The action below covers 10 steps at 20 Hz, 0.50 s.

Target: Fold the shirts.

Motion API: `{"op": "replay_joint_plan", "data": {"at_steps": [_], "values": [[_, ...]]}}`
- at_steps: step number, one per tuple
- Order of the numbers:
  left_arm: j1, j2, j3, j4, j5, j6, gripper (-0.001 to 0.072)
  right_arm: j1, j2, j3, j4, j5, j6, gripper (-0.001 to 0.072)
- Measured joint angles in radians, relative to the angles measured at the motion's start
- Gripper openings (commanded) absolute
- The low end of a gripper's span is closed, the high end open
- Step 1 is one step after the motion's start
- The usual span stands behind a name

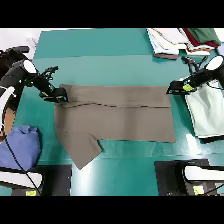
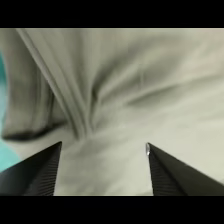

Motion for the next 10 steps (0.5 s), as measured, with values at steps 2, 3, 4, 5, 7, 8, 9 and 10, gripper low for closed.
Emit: {"op": "replay_joint_plan", "data": {"at_steps": [2,3,4,5,7,8,9,10], "values": [[0.0,0.072,-0.044,0.011,-0.009,-0.007,0.0616,-0.001,0.018,0.008,0.023,0.037,0.0,0.0469],[-0.001,0.123,-0.085,0.016,-0.012,-0.016,0.0616,0.002,0.037,0.002,0.029,0.049,0.0,0.0469],[-0.002,0.185,-0.144,0.029,-0.012,-0.028,0.0616,0.008,0.059,-0.01,0.037,0.055,0.0,0.0468],[-0.002,0.253,-0.217,0.048,-0.015,-0.045,0.0616,0.016,0.088,-0.028,0.042,0.06,0.0,0.0468],[-0.001,0.392,-0.378,0.072,-0.014,-0.079,0.0616,0.033,0.151,-0.072,0.045,0.039,0.0,0.0447],[-0.001,0.456,-0.458,0.076,-0.014,-0.1,0.0616,0.043,0.183,-0.094,0.048,0.024,-0.001,0.0448],[-0.001,0.516,-0.534,0.077,-0.013,-0.119,0.0616,0.051,0.211,-0.111,0.05,0.01,-0.001,0.0447],[-0.001,0.572,-0.61,0.072,-0.006,-0.138,0.0616,0.058,0.234,-0.123,0.05,-0.003,-0.002,0.0447]]}}
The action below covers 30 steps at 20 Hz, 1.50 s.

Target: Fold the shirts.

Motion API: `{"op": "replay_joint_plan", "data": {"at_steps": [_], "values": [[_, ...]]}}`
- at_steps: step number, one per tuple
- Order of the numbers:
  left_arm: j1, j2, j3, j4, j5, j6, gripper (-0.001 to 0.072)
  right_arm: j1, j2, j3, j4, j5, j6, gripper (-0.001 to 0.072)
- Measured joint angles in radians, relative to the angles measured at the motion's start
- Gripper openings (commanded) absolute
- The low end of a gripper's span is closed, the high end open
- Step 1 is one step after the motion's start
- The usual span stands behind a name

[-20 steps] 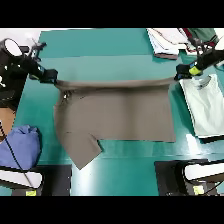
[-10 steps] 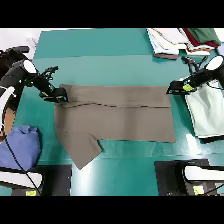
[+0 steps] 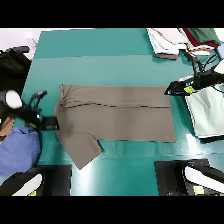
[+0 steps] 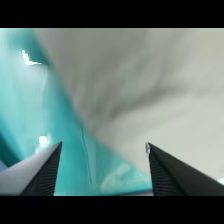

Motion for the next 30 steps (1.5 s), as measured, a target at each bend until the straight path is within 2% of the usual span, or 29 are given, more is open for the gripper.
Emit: {"op": "replay_joint_plan", "data": {"at_steps": [3,7,8,10,11,17,18,19,20,21,22,23,24,27,28,30], "values": [[0.0,0.095,-0.172,-0.074,0.044,-0.03,0.0616,0.012,0.053,-0.021,0.014,-0.028,-0.001,0.0447],[0.0,0.137,-0.314,-0.255,0.147,-0.01,0.0612,0.017,0.094,-0.031,0.025,-0.042,-0.001,0.0448],[0.0,0.142,-0.329,-0.29,0.169,-0.002,0.0486,0.017,0.102,-0.032,0.026,-0.043,-0.001,0.0447],[0.0,0.147,-0.35,-0.336,0.2,0.012,0.0148,0.009,0.122,-0.033,0.031,-0.038,-0.001,0.0447],[0.0,0.149,-0.356,-0.355,0.209,0.016,0.0043,-0.001,0.13,-0.034,0.03,-0.027,-0.001,0.0448],[0.0,0.152,-0.355,-0.381,0.187,0.065,0.0028,-0.155,0.211,-0.169,0.018,0.056,-0.003,0.0453],[0.0,0.153,-0.347,-0.378,0.174,0.071,0.0027,-0.188,0.228,-0.21,0.003,0.071,-0.003,0.0483],[0.0,0.153,-0.334,-0.374,0.157,0.076,0.0028,-0.219,0.243,-0.249,-0.013,0.095,-0.005,0.0617],[0.0,0.153,-0.317,-0.362,0.14,0.079,0.0028,-0.253,0.257,-0.296,-0.038,0.116,-0.007,0.063],[0.0,0.153,-0.299,-0.352,0.126,0.083,0.0028,-0.284,0.267,-0.341,-0.06,0.135,-0.008,0.0623],[0.0,0.153,-0.282,-0.342,0.114,0.087,0.0028,-0.316,0.276,-0.391,-0.079,0.154,-0.01,0.0582],[0.0,0.153,-0.265,-0.332,0.103,0.09,0.0028,-0.34,0.281,-0.438,-0.087,0.166,-0.01,0.0504],[0.0,0.153,-0.253,-0.325,0.098,0.094,0.0028,-0.36,0.286,-0.488,-0.09,0.173,-0.011,0.0483],[0.0,0.153,-0.232,-0.313,0.087,0.101,0.0029,-0.381,0.293,-0.61,-0.07,0.147,-0.012,0.0479],[0.0,0.153,-0.228,-0.31,0.085,0.104,0.0029,-0.379,0.293,-0.641,-0.055,0.125,-0.012,0.043],[0.0,0.153,-0.224,-0.307,0.084,0.105,0.0029,-0.353,0.286,-0.676,-0.028,0.095,-0.012,0.043]]}}
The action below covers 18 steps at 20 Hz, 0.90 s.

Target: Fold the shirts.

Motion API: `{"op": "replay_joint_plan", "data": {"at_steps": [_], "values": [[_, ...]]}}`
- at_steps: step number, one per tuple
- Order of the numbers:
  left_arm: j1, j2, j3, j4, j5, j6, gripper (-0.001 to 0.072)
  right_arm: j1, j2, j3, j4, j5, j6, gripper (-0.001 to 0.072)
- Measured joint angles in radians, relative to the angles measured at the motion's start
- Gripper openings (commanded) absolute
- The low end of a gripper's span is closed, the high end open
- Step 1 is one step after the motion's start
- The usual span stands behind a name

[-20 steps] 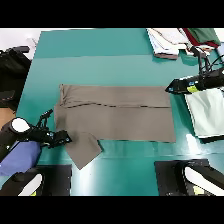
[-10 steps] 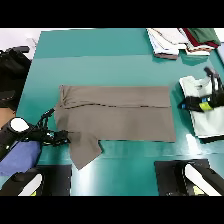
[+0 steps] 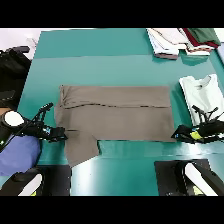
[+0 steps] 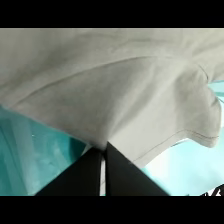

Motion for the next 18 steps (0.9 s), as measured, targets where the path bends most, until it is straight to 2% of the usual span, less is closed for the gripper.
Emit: {"op": "replay_joint_plan", "data": {"at_steps": [1,2,3,4,9,14,18], "values": [[0.0,0.0,0.002,0.0,0.0,0.003,0.0029,0.017,-0.011,-0.006,0.005,-0.016,0.001,0.0425],[0.0,0.0,0.003,0.001,-0.001,0.005,0.0029,0.038,-0.028,-0.006,0.012,-0.025,0.003,0.0302],[0.0,0.0,0.003,0.001,0.0,0.008,0.0027,0.06,-0.045,-0.003,0.017,-0.032,0.006,0.0133],[0.0,0.0,0.004,0.003,-0.002,0.014,0.0027,0.084,-0.066,0.004,0.018,-0.043,0.008,0.0017],[0.0,0.03,0.015,0.027,-0.05,0.028,0.0026,0.222,-0.112,0.093,-0.008,-0.02,0.003,0.0018],[0.0,0.232,0.025,0.105,-0.211,-0.032,0.0027,0.313,0.026,0.192,-0.177,0.126,0.0,0.0017],[0.0,0.283,0.076,0.126,-0.273,-0.053,0.0027,0.333,0.112,0.254,-0.269,0.175,0.017,0.0017]]}}
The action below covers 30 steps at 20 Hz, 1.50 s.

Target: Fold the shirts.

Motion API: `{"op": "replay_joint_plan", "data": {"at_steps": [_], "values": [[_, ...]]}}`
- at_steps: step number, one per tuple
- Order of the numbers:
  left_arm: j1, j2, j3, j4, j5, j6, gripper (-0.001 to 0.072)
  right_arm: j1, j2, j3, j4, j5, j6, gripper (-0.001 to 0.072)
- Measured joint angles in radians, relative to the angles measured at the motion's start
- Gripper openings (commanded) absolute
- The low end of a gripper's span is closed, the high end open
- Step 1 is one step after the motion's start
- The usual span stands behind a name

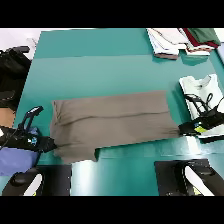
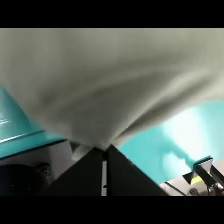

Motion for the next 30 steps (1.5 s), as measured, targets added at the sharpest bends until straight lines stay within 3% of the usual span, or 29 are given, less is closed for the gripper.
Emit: {"op": "replay_joint_plan", "data": {"at_steps": [4,9,10,11,12,13,14,17,18,19,23,28,30], "values": [[0.0,-0.121,0.095,0.026,0.119,0.032,0.0028,0.02,-0.089,0.119,-0.025,-0.036,0.006,0.0017],[0.0,-0.423,0.273,0.057,0.298,0.089,0.003,0.059,-0.353,0.33,-0.011,-0.119,0.009,0.0019],[0.0,-0.478,0.303,0.06,0.318,0.096,0.0032,0.061,-0.406,0.37,0.013,-0.131,0.009,0.0042],[0.0,-0.527,0.329,0.06,0.339,0.101,0.0035,0.061,-0.457,0.41,0.045,-0.15,0.009,0.0162],[0.0,-0.573,0.355,0.064,0.359,0.106,0.0281,0.057,-0.502,0.445,0.077,-0.167,0.008,0.0298],[0.0,-0.605,0.376,0.069,0.378,0.106,0.051,0.048,-0.545,0.483,0.12,-0.186,0.005,0.0369],[0.001,-0.628,0.397,0.068,0.393,0.106,0.0536,0.035,-0.583,0.517,0.168,-0.203,-0.004,0.0415],[0.0,-0.666,0.461,0.061,0.414,0.095,0.0506,-0.015,-0.654,0.588,0.288,-0.213,-0.061,0.0559],[0.001,-0.673,0.478,0.051,0.414,0.09,0.0192,-0.037,-0.667,0.596,0.316,-0.211,-0.082,0.0567],[0.001,-0.678,0.492,0.031,0.416,0.089,0.004,-0.062,-0.678,0.596,0.34,-0.203,-0.104,0.0567],[-0.023,-0.687,0.515,-0.087,0.437,0.095,0.0029,-0.182,-0.705,0.513,0.385,-0.181,-0.158,0.0566],[-0.204,-0.713,0.523,-0.157,0.554,0.067,0.0029,-0.266,-0.779,0.384,0.513,-0.18,-0.243,0.0535],[-0.29,-0.745,0.526,-0.165,0.609,0.05,0.0029,-0.253,-0.806,0.361,0.577,-0.192,-0.269,0.027]]}}
